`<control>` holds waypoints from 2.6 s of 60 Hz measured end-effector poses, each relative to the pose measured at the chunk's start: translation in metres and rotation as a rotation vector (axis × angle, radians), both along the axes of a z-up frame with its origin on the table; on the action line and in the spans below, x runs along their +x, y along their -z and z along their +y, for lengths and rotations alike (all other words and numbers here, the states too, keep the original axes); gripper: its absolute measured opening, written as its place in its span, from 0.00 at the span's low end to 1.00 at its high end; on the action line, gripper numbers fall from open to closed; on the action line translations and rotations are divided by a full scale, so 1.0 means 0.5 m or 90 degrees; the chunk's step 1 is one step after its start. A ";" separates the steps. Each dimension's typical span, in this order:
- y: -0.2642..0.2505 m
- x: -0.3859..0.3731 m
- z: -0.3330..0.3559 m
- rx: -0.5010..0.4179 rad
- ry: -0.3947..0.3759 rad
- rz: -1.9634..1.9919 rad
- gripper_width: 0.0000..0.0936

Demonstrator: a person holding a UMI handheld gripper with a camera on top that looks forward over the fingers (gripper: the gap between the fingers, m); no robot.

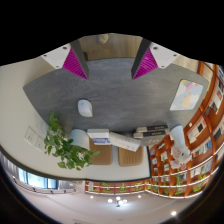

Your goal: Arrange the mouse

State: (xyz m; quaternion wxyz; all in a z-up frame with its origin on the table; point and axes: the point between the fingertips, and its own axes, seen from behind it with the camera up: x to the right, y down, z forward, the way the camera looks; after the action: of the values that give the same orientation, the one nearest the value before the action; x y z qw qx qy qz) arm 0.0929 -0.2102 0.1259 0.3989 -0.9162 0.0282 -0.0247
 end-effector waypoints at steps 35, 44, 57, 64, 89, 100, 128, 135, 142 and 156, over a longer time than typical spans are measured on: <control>0.246 0.339 0.377 -0.040 0.017 -0.028 0.92; 0.264 0.334 0.448 -0.028 0.004 -0.017 0.81; 0.267 0.323 0.483 0.002 0.000 -0.013 0.50; 0.268 0.324 0.478 -0.003 0.011 -0.019 0.39; -0.188 0.014 0.504 0.167 0.095 -0.049 0.35; -0.318 -0.343 0.507 0.231 0.049 0.000 0.35; 0.203 -0.789 0.391 -0.032 -0.065 0.008 0.35; 0.275 -0.807 0.356 -0.063 -0.070 -0.005 0.36; 0.276 -0.804 0.358 -0.036 -0.068 -0.022 0.42; 0.264 -0.795 0.354 -0.059 -0.058 -0.004 0.83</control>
State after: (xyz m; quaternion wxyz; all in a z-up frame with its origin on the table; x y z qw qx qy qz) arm -0.3045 -0.0335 -0.0063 0.3571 -0.9339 -0.0157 -0.0107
